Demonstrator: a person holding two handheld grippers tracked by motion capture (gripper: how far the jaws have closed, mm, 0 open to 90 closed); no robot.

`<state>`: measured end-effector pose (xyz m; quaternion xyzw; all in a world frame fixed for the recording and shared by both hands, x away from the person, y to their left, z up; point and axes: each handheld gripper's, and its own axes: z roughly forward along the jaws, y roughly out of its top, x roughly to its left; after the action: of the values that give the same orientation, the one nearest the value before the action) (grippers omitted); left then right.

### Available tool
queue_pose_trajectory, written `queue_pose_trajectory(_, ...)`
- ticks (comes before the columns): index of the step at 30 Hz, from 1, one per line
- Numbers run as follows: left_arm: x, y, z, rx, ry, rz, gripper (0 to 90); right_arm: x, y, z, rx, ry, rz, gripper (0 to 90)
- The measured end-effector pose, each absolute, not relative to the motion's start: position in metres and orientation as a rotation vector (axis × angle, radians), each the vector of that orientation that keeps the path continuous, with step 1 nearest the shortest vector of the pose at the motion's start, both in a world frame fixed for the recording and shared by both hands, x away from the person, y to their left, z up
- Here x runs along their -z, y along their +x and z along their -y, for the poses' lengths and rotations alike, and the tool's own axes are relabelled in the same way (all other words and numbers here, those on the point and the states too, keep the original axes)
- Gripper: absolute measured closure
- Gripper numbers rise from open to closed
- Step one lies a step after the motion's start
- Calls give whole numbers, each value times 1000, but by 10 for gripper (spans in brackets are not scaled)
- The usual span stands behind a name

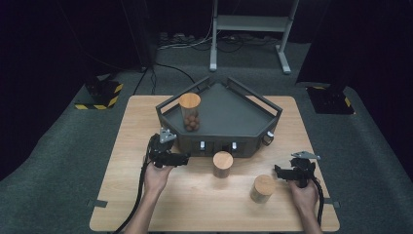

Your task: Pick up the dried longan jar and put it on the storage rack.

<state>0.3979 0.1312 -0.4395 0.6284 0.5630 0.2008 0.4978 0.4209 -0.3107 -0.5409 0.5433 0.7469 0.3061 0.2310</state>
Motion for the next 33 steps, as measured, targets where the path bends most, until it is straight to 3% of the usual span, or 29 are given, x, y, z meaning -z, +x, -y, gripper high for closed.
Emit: queue_pose_trajectory(33, 461, 396, -131, -467, 1544, -1383, 92, 541, 421, 311, -842, 1494, -2054, 4)
